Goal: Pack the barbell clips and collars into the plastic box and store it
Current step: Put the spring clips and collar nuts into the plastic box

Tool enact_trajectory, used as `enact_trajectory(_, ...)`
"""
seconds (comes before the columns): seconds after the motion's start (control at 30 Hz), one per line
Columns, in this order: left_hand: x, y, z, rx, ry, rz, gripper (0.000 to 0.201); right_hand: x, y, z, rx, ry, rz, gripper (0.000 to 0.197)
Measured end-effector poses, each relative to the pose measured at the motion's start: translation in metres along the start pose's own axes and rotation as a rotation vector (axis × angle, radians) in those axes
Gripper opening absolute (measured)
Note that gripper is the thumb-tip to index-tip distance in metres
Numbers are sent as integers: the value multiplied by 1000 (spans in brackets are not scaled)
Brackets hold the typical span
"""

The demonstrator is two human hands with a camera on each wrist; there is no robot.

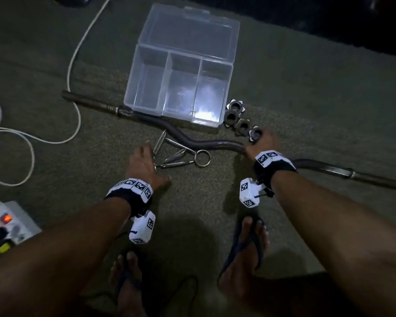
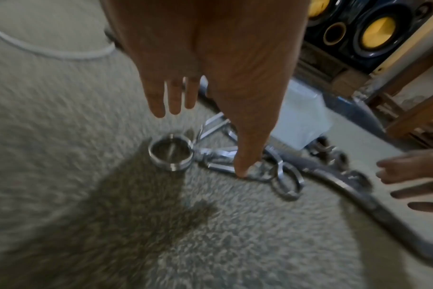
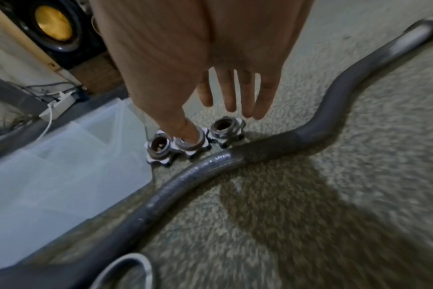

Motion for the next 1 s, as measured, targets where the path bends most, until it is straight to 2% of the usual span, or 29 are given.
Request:
enact_trajectory(0.07,-2,-16,16,22,-2,11,127,5,-17,18,-17,122,-16,57)
enact_trajectory(0.23,-5,-41,34,184,-33,157,94,14,-45,29,62,212,-6,52)
enact_trajectory(0.37,-1,-42,31,207,45,236,102,16,-49,25,34,180,-20,56)
enact_trajectory(0.47,0,-40,26,202,97,265,95,14,-49,21,45,152,-8,46)
enact_trajectory(0.57,0,-34,14,195,136,290,65,13,-39,18,64,126,0,40)
enact_trajectory(0.67,-3,-25,-2,219,190,292,27,9,-24,14,65,66,14,50)
enact_trajectory(0.73,-7,-20,-9,204,170,271,16,4,-17,8,76,56,20,48)
enact_trajectory(0.83,-14,-18,-7,124,64,250,25,-6,-11,0,101,73,-5,40)
enact_trajectory(0.93,-17,-23,5,59,55,234,65,-12,-11,2,72,66,-9,38)
enact_trajectory(1.0,-16,-28,15,77,69,213,89,-10,-14,9,81,61,-14,42)
Point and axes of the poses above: each hand's wrist, its own y-axis away from the middle knuckle, its own z-axis out of the palm, x = y × z, the point moved 4 cm from there along -y, towards the middle knuckle, and after that the axes turned 7 degrees about -z, right-handed, at the moved point
